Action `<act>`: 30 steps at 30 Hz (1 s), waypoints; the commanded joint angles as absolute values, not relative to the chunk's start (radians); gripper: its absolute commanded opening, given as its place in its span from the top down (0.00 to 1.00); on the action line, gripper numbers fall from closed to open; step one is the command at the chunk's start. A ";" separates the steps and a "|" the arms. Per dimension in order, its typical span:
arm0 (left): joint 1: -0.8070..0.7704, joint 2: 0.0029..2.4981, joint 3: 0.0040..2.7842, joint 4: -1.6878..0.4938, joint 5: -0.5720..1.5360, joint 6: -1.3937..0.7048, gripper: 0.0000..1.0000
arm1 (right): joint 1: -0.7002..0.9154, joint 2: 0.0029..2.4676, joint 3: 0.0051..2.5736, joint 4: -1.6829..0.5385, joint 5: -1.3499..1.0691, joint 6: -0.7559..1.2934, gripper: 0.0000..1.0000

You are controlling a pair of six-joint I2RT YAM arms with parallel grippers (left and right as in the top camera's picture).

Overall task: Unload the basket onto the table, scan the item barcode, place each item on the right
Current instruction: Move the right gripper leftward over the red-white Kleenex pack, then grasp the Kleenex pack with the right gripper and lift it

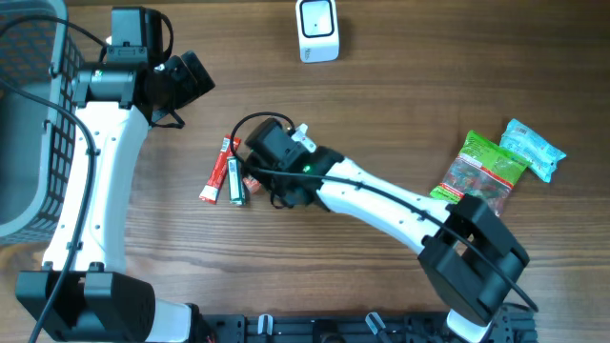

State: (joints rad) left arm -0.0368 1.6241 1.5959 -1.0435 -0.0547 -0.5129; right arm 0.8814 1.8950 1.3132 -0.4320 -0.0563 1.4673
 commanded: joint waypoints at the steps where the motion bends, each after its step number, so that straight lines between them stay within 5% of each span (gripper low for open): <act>1: -0.032 1.620 1.590 -1.041 -0.058 -0.509 0.00 | 0.887 1.948 1.313 -0.374 0.053 1.600 0.18; 10: -0.032 1.620 1.590 -1.041 -0.057 -0.509 0.00 | 0.886 2.051 1.313 -0.296 0.081 1.597 0.27; 18: -0.032 1.620 1.590 -1.041 -0.058 -0.509 0.00 | 0.886 2.058 1.313 -0.317 0.105 1.568 0.48; 30: -0.032 1.620 1.590 -1.041 -0.058 -0.509 0.00 | 0.881 2.053 1.314 -0.344 0.082 1.491 0.56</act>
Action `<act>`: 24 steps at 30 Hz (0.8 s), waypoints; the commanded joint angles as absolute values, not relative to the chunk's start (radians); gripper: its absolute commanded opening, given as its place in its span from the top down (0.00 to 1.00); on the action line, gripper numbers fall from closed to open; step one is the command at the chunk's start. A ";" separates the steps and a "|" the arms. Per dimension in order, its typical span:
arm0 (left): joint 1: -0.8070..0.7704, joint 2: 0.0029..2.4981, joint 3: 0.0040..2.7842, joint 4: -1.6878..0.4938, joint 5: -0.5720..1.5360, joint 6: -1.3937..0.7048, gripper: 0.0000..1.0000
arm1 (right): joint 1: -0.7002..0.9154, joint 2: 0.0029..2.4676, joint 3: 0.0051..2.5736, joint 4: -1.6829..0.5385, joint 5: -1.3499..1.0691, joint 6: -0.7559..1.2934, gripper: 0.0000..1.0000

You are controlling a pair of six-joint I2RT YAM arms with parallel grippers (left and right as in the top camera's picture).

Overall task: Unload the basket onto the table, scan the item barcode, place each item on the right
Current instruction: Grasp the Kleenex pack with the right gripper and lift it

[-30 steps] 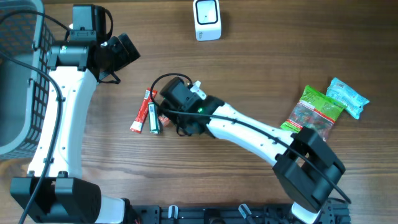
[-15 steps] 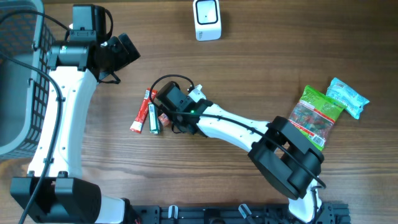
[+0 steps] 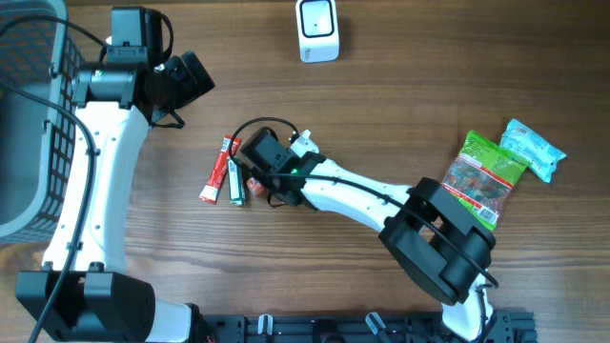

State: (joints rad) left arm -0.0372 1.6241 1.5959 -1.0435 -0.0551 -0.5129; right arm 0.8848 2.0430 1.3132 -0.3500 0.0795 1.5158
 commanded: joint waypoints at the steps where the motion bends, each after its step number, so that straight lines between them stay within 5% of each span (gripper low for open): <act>1: -0.032 1.620 1.590 -1.041 -0.057 -0.509 0.00 | 0.877 2.049 1.314 -0.346 0.081 1.484 0.56; 6: -0.032 1.620 1.590 -1.041 -0.057 -0.509 0.00 | 0.860 2.024 1.314 -0.356 0.078 1.315 0.57; 10: -0.032 1.620 1.590 -1.041 -0.057 -0.509 0.00 | 0.842 1.995 1.314 -0.356 0.077 1.142 0.77; 24: -0.032 1.620 1.590 -1.041 -0.057 -0.509 0.00 | 0.740 1.874 1.314 -0.522 0.160 0.437 0.70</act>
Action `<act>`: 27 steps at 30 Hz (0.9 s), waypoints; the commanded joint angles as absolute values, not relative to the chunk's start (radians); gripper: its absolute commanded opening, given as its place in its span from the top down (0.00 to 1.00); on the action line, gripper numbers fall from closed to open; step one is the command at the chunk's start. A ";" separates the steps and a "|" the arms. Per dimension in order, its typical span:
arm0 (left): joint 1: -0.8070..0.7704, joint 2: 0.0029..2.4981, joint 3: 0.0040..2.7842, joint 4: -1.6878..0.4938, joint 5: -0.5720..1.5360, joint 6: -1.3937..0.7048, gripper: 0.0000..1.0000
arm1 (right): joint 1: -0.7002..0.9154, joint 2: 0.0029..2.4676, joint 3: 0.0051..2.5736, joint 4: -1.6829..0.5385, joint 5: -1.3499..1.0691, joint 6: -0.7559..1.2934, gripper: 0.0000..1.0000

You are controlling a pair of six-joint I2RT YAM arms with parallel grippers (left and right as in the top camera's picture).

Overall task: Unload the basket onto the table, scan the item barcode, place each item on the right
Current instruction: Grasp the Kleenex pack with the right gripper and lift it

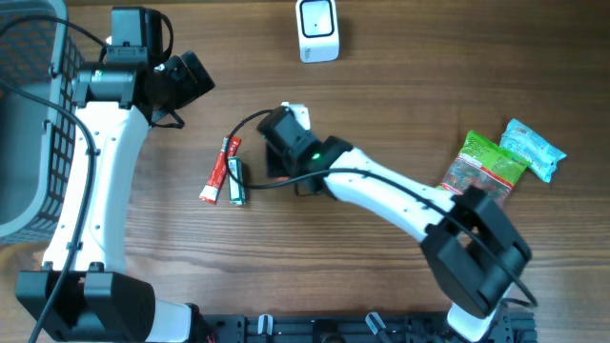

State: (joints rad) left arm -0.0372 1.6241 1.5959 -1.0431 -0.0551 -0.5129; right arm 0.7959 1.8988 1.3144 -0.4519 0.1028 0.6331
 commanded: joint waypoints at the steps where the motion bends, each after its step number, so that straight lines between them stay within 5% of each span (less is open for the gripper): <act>1: -0.032 1.620 1.590 -1.041 -0.058 -0.509 0.00 | 0.724 1.874 1.314 -0.559 0.161 0.403 0.70; 16: -0.032 1.620 1.590 -1.041 -0.058 -0.509 0.00 | 0.601 1.877 1.314 -0.741 0.157 0.236 0.65; 21: -0.032 1.620 1.590 -1.041 -0.058 -0.509 0.00 | 0.601 1.877 1.314 -0.746 0.157 0.239 0.49; 27: -0.032 1.620 1.590 -1.041 -0.057 -0.509 0.00 | 0.601 1.882 1.314 -0.764 0.150 0.295 0.53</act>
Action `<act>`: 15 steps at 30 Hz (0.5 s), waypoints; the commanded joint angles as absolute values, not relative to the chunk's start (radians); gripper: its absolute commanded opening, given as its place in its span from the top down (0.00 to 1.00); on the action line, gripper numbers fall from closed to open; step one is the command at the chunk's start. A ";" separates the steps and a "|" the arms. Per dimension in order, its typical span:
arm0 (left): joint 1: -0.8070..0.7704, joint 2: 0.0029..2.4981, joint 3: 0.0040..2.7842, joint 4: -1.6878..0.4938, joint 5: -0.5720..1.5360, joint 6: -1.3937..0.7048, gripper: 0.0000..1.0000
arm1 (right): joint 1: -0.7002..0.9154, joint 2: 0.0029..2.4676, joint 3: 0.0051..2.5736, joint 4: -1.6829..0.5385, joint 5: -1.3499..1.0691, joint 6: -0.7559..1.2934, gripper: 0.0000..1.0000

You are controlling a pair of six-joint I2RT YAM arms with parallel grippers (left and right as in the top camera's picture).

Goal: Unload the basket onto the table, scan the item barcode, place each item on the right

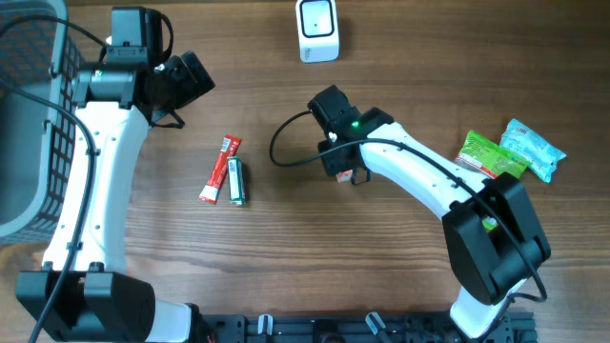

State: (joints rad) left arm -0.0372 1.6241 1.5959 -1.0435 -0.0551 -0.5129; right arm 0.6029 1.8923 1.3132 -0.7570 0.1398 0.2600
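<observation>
My right gripper (349, 175) hangs over the middle of the table, below the white barcode scanner (316, 30) that stands at the far edge. A small red item (356, 177) shows between the fingers, and the gripper looks shut on it; most of the item is hidden under the wrist. Left of it on the wood lie a red stick packet (219, 170) and a green and silver tube (236, 181). My left gripper (197, 78) is raised at the far left, away from all items; its jaws are too dark to read.
A grey mesh basket (38, 57) fills the left edge. A green snack bag (488, 157) and a light blue packet (534, 148) lie at the right, partly under the right arm. A black cable loops beside the right wrist.
My right gripper has moved to the right and slightly further from the two packets, carrying the small red item. The left arm has not moved.
My right gripper was down beside the red packet and green tube, with a small red item lying there. Then that item was gone from the wood and the gripper stood right of the packets. Now it holds the item below the scanner.
</observation>
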 commanded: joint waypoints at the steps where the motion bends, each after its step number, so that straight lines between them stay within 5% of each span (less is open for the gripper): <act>1: -0.032 1.620 1.590 -1.041 -0.057 -0.509 0.00 | 0.601 1.883 1.313 -0.764 0.125 0.295 0.54; 4: -0.032 1.620 1.590 -1.041 -0.058 -0.509 0.00 | 0.601 1.884 1.313 -0.764 0.082 0.296 0.62; 15: -0.032 1.620 1.590 -1.041 -0.058 -0.509 0.00 | 0.601 1.895 1.313 -0.775 0.062 0.317 0.61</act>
State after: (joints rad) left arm -0.0372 1.6241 1.5959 -1.0435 -0.0551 -0.5129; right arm 0.6029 1.8923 1.3132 -0.7738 0.0784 0.3019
